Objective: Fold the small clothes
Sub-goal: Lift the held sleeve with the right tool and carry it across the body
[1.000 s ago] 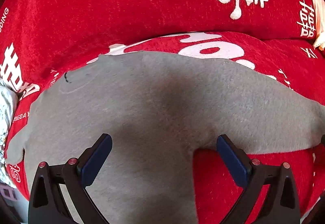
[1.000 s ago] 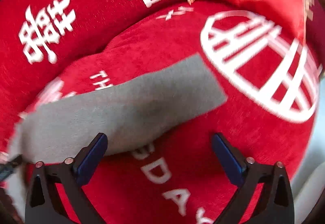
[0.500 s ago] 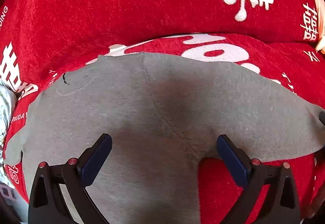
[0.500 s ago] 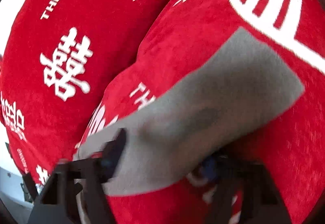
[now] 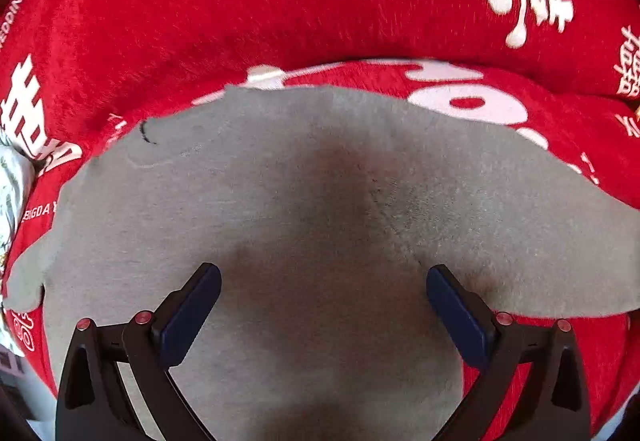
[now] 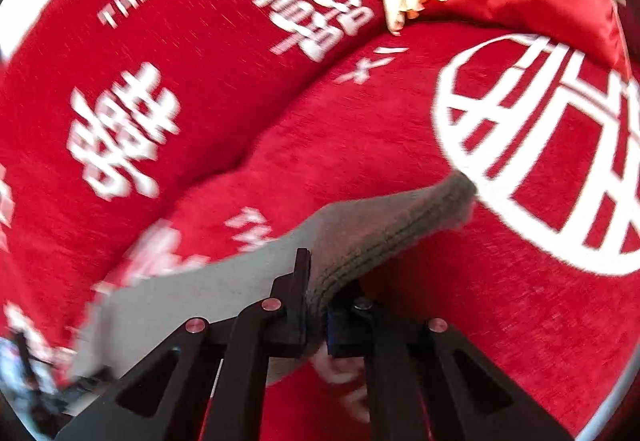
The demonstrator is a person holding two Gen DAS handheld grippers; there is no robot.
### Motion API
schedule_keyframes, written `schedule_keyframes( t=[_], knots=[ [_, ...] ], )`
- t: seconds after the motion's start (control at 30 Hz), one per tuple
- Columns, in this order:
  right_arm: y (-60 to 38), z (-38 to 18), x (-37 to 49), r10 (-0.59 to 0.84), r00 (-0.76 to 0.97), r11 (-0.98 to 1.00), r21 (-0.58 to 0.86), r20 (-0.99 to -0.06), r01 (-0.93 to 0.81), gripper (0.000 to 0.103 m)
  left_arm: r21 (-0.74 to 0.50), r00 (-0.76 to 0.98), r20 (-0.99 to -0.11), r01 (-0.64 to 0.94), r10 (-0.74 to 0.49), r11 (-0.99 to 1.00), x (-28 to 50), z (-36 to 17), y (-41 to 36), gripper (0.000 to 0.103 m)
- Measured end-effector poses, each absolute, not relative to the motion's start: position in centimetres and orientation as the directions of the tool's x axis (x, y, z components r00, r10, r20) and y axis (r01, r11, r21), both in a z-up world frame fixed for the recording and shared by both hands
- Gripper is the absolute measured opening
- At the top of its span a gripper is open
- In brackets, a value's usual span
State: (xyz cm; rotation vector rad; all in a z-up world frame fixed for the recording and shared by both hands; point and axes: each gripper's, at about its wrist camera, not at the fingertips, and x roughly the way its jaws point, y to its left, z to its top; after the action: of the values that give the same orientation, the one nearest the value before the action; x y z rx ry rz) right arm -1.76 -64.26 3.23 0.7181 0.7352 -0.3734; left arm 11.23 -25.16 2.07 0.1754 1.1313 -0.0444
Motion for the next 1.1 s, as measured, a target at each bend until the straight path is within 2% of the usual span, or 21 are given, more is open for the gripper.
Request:
schedule_keyframes(
  t=[0.1, 0.37, 0.87, 1.1],
  knots=[
    [-64.5, 4.6, -2.0, -0.007, 0.731, 0.669, 0.54, -0.682, 0.51, 0.007, 0.104, 0.437, -0.898, 0.113, 0.044, 0.988, 10.4, 2.8, -23.5, 0.103],
    [-62.2, 7.4, -1.6, 0.07, 0.762, 0.64, 0.615, -0.644, 0.462, 0.006, 0.094, 0.43, -0.901, 0.083, 0.049, 0.992, 7.2, 2.7, -17.3, 0.103],
    [-49.9, 12.6, 1.8, 0.132, 0.751, 0.729, 0.577, -0.647, 0.368, 0.006, -0.009, 0.532, -0.847, 0.026, -0.021, 1.0, 3.7, 4.9, -6.1, 0.103],
    [-44.9, 13.2, 3.4, 0.154, 0.741, 0.754, 0.562, -0.654, 0.34, 0.006, -0.036, 0.535, -0.844, 0.007, -0.034, 0.999, 3.5, 4.5, -2.5, 0.103]
  ],
)
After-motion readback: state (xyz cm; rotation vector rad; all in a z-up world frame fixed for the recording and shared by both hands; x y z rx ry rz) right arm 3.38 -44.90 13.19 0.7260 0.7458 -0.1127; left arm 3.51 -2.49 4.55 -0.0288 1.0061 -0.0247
